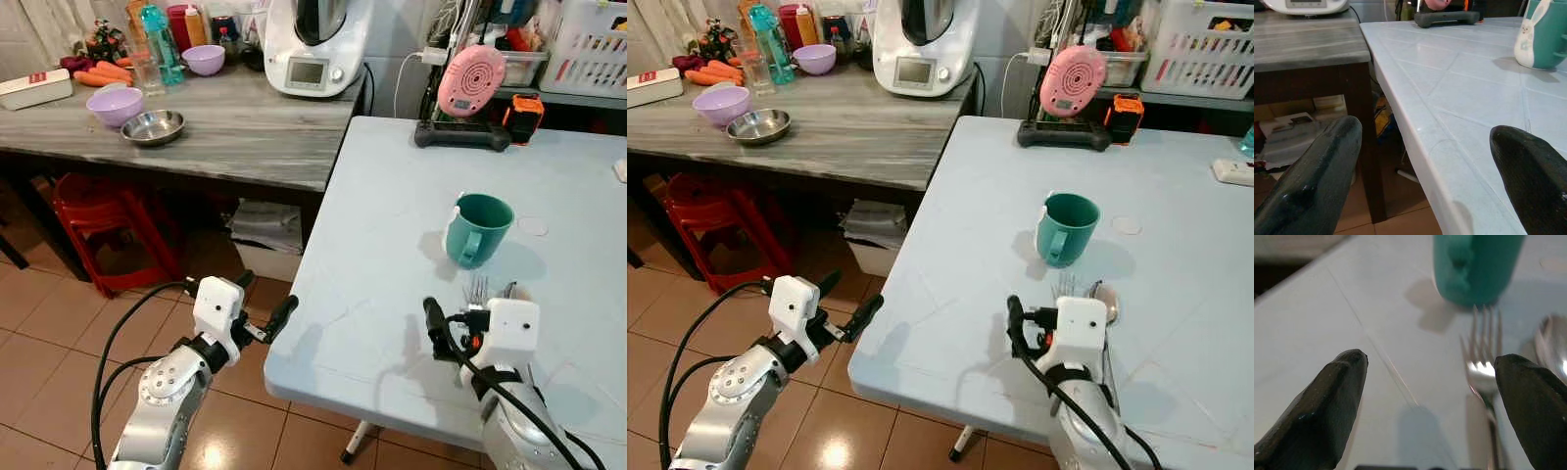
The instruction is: Setting the table
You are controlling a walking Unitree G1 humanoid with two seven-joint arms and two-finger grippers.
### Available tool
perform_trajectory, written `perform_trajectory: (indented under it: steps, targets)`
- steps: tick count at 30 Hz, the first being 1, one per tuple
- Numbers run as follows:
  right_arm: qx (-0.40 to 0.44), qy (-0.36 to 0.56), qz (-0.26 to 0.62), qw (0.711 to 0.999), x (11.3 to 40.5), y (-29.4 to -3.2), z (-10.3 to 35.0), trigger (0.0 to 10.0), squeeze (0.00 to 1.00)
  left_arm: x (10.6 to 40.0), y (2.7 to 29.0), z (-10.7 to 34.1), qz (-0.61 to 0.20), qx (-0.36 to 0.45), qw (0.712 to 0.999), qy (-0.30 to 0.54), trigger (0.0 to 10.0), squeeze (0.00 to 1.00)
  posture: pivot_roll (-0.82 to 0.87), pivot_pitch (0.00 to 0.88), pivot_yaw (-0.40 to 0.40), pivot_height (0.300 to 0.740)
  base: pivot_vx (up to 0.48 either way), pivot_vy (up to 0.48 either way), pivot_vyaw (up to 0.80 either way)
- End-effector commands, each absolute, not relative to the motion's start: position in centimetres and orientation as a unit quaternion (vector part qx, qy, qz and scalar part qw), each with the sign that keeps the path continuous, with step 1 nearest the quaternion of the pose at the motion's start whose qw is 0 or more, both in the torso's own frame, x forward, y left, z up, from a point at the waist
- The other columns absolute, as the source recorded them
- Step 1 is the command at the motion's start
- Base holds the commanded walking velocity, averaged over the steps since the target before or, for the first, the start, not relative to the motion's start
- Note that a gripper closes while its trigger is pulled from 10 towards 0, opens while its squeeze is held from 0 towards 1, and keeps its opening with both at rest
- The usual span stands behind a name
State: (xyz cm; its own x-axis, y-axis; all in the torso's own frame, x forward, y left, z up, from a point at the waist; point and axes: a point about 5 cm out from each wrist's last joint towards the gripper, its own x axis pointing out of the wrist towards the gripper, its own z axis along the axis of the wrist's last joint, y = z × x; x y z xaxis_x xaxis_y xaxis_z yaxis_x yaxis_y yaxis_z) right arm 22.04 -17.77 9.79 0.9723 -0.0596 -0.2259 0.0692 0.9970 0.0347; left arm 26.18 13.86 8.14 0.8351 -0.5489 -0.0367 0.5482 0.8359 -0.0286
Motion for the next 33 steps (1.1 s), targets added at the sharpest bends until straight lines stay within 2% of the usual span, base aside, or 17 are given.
perform_trajectory:
  steps: [1, 3, 21, 26, 33]
  targets:
    - [0.017, 0.125, -0.042, 0.991, 21.8, -18.0, 9.4, 10.0, 0.0, 26.1, 14.0, 8.5, -0.294, -0.006, 0.956, 0.015, 10.0, 0.0, -0.16, 0.04, 0.04, 0.74, 0.0, 0.0, 0.0]
    - [0.014, 0.131, -0.048, 0.99, 21.5, -18.3, 9.4, 10.0, 0.0, 25.7, 13.5, 8.7, -0.328, -0.024, 0.944, 0.015, 10.0, 0.0, -0.16, 0.04, 0.04, 0.74, 0.0, 0.0, 0.0]
    - [0.009, 0.147, -0.064, 0.987, 21.0, -18.9, 8.9, 10.0, 0.0, 25.7, 12.8, 8.6, -0.358, -0.031, 0.933, 0.017, 10.0, 0.0, -0.17, 0.034, 0.04, 0.74, 0.0, 0.0, 0.0]
    - [0.01, 0.171, -0.055, 0.984, 21.6, -18.6, 8.3, 10.0, 0.0, 25.3, 12.2, 8.5, -0.407, -0.041, 0.912, 0.027, 10.0, 0.0, -0.17, 0.039, 0.037, 0.74, 0.0, 0.0, 0.0]
    - [0.009, 0.191, -0.052, 0.98, 21.7, -18.7, 7.7, 10.0, 0.0, 24.9, 12.1, 8.3, -0.425, -0.044, 0.904, 0.037, 10.0, 0.0, -0.17, 0.048, 0.036, 0.74, 0.0, 0.0, 0.0]
